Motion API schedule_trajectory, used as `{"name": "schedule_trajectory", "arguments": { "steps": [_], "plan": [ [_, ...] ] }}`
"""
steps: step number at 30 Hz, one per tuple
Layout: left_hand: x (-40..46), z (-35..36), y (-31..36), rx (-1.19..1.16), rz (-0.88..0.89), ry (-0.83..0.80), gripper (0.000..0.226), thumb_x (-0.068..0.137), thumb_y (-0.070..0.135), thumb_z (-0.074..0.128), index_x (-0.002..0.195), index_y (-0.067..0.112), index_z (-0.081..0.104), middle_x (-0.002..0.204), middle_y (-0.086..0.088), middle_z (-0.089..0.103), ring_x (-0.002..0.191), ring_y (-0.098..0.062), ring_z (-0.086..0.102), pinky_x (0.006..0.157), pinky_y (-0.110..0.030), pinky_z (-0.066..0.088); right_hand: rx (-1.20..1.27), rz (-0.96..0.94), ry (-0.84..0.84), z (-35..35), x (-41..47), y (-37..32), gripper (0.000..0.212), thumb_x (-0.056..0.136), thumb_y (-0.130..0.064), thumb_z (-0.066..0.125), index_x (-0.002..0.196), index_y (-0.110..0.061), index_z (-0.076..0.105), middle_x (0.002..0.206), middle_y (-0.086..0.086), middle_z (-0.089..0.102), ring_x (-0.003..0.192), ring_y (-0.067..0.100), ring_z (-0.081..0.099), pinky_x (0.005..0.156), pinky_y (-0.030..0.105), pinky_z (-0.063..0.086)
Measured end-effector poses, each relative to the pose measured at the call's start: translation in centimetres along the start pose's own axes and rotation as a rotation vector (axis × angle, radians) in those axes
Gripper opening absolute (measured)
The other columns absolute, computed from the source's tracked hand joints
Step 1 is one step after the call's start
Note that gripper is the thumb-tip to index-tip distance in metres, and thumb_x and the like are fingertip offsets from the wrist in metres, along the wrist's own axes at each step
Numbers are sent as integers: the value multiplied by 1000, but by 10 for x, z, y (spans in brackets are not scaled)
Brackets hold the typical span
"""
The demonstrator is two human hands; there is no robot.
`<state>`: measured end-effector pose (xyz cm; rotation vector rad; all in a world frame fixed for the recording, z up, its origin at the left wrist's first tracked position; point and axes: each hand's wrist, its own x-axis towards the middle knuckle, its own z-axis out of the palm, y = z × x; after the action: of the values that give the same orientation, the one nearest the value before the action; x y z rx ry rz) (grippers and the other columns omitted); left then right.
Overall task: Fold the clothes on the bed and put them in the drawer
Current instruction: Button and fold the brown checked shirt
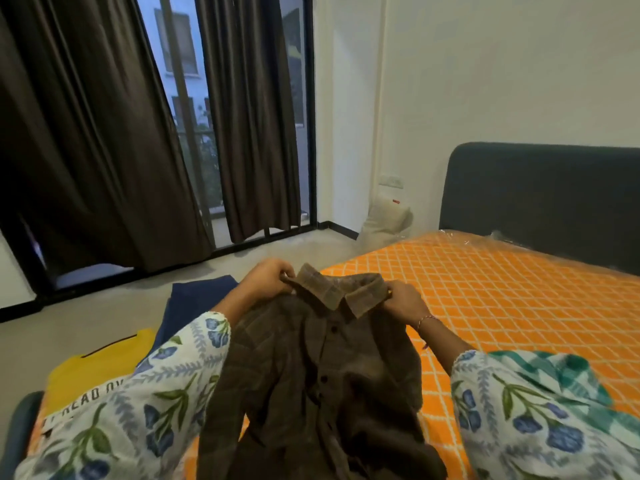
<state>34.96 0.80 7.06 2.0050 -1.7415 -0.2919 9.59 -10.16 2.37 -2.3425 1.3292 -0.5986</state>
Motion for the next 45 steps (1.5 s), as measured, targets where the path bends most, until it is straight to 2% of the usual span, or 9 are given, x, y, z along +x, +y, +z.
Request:
{"name": "schedule_trajectory", "arguments": {
  "steps": [4, 9, 14, 19, 24, 30, 36, 41, 45],
  "plan": [
    [-7, -13, 12, 574, -29, 193, 14, 91, 33, 58, 89, 20, 63, 92, -4, 62, 94, -26, 61, 69, -31, 40, -159, -26, 430, -26, 1, -22, 20, 85, -7, 51, 96, -12, 67, 94, 15, 69, 90, 39, 61, 62, 34, 41],
    [-6, -29, 27, 818, -249, 302, 25, 96, 11, 44, 114, 11, 62, 114, -8, 62, 104, -27, 63, 79, -35, 47, -141, 20, 260, -41, 9, -29, 21, 79, -5, 56, 89, -10, 74, 93, 16, 69, 92, 37, 62, 58, 26, 37],
    [8, -55, 42, 704, -388, 365, 28, 96, 6, 42, 114, 8, 63, 116, -11, 62, 106, -29, 61, 74, -34, 42, -221, 37, 372, -67, 17, -37, 20, 80, -20, 58, 79, -6, 72, 81, 16, 67, 82, 36, 62, 58, 27, 34],
    [20, -95, 32, 229, -564, 329, 29, 98, 17, 46, 118, 1, 59, 114, -17, 63, 95, -30, 65, 53, -27, 45, 513, -84, -219, -104, 25, -28, 24, 89, -28, 64, 83, -7, 73, 78, 7, 64, 76, 15, 58, 71, 28, 46],
    [30, -107, 32, -346, -489, 387, 31, 100, 13, 38, 119, -3, 56, 104, -22, 60, 81, -34, 65, 60, -40, 58, 131, -109, -458, -128, 38, -27, 16, 87, -17, 66, 99, -10, 73, 83, 3, 62, 78, 14, 52, 66, 24, 40],
    [28, -101, 50, 293, -142, 522, 20, 95, 13, 50, 100, 6, 68, 80, -6, 60, 74, -22, 57, 66, -33, 42, -571, 74, 475, -142, 39, -45, 28, 96, -13, 42, 112, -6, 64, 110, 15, 65, 100, 33, 62, 80, 36, 49],
    [36, -91, 68, 205, -388, 415, 23, 98, 13, 42, 104, -1, 59, 95, -15, 59, 83, -31, 60, 69, -37, 49, 956, 543, 121, -157, 54, -40, 30, 100, -9, 33, 117, 12, 47, 104, 26, 61, 59, 27, 67, 56, 25, 56],
    [65, -113, 79, -702, -249, 649, 28, 98, 4, 39, 114, 11, 61, 114, -6, 57, 107, -29, 59, 75, -39, 57, 399, 137, 720, -179, 60, -56, 33, 92, -2, 40, 112, -3, 66, 107, 20, 66, 100, 39, 59, 86, 39, 47],
    [64, -126, 81, -156, -38, 682, 19, 88, 3, 57, 106, 8, 59, 96, -6, 57, 88, -18, 53, 76, -31, 46, 201, 172, 810, -193, 59, -51, 20, 86, -2, 49, 99, -3, 65, 105, 22, 64, 101, 44, 57, 74, 38, 45]
  ]
}}
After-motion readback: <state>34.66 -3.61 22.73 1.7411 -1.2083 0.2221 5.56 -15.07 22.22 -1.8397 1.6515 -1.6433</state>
